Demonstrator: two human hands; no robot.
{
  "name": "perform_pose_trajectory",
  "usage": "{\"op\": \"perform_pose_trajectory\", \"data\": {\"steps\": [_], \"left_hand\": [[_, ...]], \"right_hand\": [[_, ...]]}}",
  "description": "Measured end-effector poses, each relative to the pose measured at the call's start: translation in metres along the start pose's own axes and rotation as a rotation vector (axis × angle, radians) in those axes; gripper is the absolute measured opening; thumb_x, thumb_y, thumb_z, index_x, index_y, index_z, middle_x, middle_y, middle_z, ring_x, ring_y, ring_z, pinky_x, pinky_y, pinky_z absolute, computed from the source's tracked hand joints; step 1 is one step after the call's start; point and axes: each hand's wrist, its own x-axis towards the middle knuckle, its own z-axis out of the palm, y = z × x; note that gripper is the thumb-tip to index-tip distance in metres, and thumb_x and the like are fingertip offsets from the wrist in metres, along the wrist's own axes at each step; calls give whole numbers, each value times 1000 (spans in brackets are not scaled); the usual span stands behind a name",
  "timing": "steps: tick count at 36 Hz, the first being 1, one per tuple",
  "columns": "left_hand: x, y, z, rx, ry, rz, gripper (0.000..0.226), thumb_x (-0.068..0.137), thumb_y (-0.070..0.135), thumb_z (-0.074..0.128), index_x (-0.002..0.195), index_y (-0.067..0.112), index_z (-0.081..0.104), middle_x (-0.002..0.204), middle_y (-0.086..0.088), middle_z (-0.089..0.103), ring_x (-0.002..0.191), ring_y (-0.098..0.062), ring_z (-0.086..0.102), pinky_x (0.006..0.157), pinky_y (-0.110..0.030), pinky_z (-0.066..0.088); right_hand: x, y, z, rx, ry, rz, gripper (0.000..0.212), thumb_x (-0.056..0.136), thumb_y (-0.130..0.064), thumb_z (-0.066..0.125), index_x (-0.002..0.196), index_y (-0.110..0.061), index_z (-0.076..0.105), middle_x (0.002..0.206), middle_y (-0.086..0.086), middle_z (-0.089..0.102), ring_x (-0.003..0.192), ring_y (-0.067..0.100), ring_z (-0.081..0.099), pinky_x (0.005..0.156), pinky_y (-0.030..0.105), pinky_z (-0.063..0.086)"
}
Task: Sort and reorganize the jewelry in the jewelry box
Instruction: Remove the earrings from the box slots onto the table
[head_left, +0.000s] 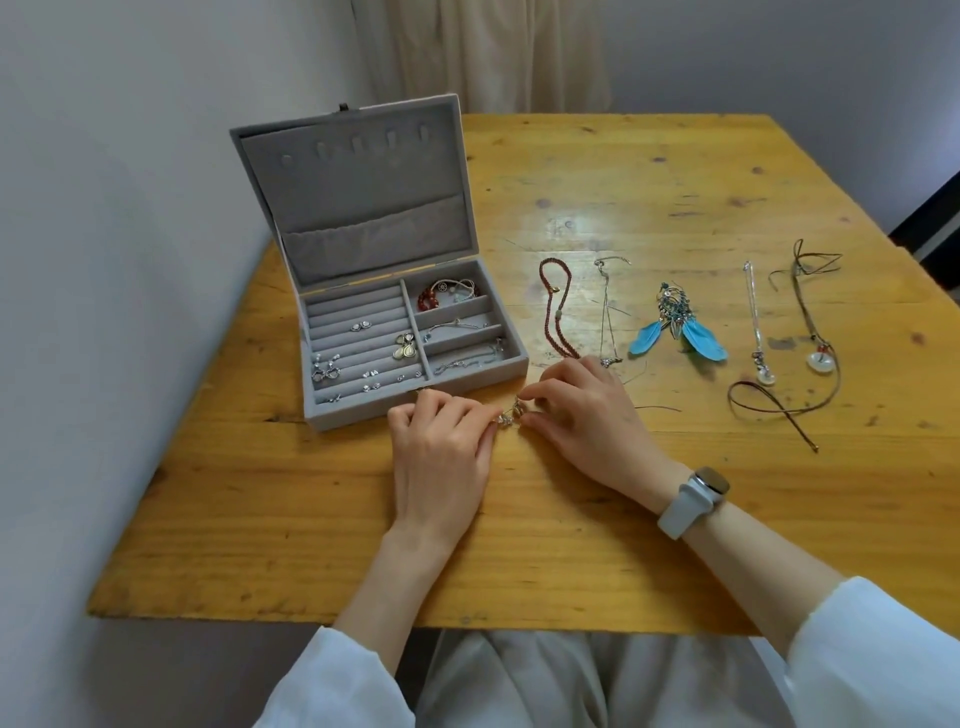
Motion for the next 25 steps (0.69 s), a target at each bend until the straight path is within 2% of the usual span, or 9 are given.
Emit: {"op": "perform_pose_trajectory", "data": {"steps": [3, 16, 20, 25], "left_hand": [[0, -1, 1, -14, 3, 27, 21, 84, 27, 53, 94, 23, 71, 84, 9, 68, 83, -17, 55, 73, -31, 29], [-2, -2, 4, -33, -10, 7, 26, 84, 27, 51, 103, 23, 69, 94, 6, 66, 93, -14, 51, 79, -30, 28], [-2, -3, 3, -75, 5, -40, 27, 84, 27, 51, 104, 23, 68, 97, 7, 64, 96, -11, 50, 83, -29, 28], [7, -16, -9, -97, 64, -80, 28, 84, 27, 49, 104, 20, 68, 98, 5, 64, 97, -12, 51, 87, -29, 29]], "right_hand": [[-1, 1, 1, -15, -6, -22, 23, 80, -31, 63, 100, -20, 69, 93, 2, 60, 92, 23, 49, 78, 36, 42], [-3, -2, -3, 47, -39, -15, 44, 83, -47, 41, 110, -20, 64, 96, -3, 59, 95, 15, 46, 82, 32, 40], [0, -5, -5, 135, 10, 2, 39, 84, -40, 41, 106, -17, 65, 94, -2, 59, 92, 14, 48, 80, 36, 43], [19, -15, -11, 167, 77, -49, 28, 85, -26, 47, 103, -15, 66, 89, -1, 62, 87, 13, 50, 75, 30, 44]]}}
